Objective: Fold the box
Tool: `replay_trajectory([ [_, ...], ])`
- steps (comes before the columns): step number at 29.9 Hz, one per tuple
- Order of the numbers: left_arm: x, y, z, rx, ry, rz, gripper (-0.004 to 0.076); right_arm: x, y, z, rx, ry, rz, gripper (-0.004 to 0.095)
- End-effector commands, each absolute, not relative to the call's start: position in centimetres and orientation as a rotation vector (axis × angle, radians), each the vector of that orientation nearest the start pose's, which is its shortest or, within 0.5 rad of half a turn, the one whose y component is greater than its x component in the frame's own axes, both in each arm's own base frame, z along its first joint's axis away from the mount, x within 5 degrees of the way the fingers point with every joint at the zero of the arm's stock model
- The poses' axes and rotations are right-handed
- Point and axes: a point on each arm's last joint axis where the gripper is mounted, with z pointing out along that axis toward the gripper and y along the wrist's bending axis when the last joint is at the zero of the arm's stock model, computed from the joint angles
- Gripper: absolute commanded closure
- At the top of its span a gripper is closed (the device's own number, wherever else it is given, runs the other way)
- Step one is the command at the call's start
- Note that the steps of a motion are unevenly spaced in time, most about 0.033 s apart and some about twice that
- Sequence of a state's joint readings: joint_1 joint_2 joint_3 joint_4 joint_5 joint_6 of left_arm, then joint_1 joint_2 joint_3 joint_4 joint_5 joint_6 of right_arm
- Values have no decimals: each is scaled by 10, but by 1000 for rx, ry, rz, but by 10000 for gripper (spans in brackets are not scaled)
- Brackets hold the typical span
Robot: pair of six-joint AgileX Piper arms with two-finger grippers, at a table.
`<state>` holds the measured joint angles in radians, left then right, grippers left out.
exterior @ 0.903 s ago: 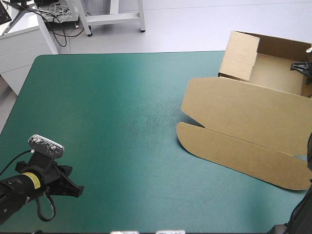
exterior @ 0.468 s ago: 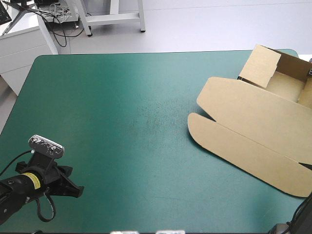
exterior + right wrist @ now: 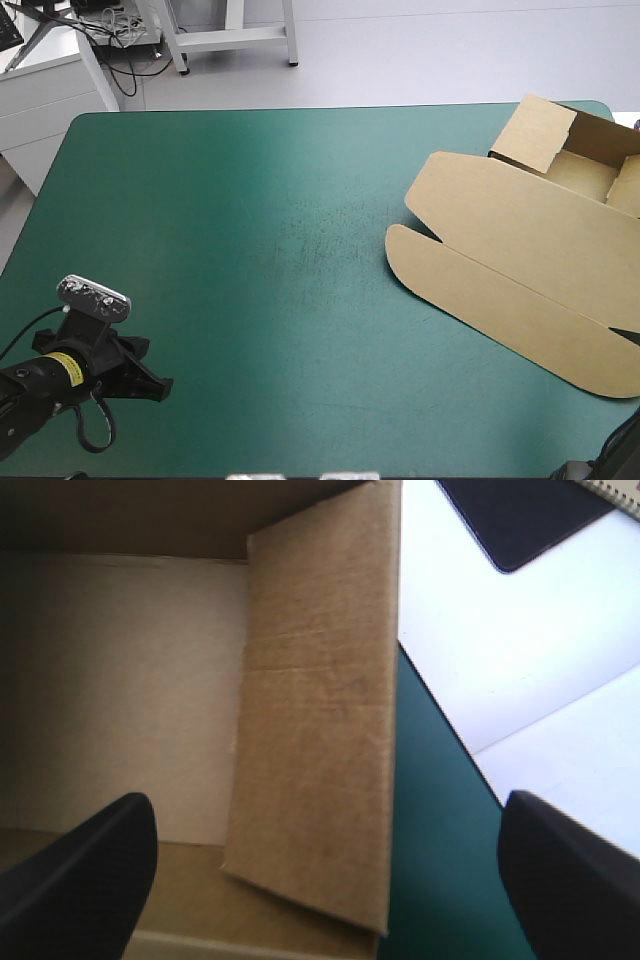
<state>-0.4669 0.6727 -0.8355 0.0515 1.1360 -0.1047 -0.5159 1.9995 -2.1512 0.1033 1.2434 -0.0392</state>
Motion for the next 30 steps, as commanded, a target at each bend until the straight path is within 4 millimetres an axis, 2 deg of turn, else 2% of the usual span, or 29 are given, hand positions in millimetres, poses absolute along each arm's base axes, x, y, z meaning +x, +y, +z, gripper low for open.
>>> replay_trajectory([
  [1, 93, -42, 351, 390, 2359, -225, 734, 347, -180, 429, 491, 2377, -22, 55],
  [5, 93, -42, 351, 387, 2360, -226, 734, 327, -162, 434, 450, 2385, 56, 98],
  [7, 93, -42, 352, 387, 2355, -225, 734, 321, -153, 429, 419, 2400, 115, 201],
  [9, 95, -43, 353, 372, 2339, -236, 734, 316, -145, 427, 390, 2400, 181, 360],
  [13, 96, -44, 355, 343, 2308, -265, 734, 306, -126, 431, 287, 2362, 319, 845],
  [14, 97, -44, 355, 343, 2304, -263, 734, 303, -120, 434, 254, 2345, 343, 928],
  [18, 97, -44, 356, 343, 2301, -263, 734, 289, -87, 444, 125, 2317, 360, 908],
  [23, 99, -46, 361, 335, 2229, -286, 734, 261, -32, 458, -67, 2244, 338, 908],
  [27, 95, -44, 366, 330, 2161, -301, 734, 231, 3, 459, -193, 2188, 327, 909],
  [30, 88, -40, 365, 347, 2096, -304, 734, 208, 19, 455, -249, 2121, 308, 909],
])
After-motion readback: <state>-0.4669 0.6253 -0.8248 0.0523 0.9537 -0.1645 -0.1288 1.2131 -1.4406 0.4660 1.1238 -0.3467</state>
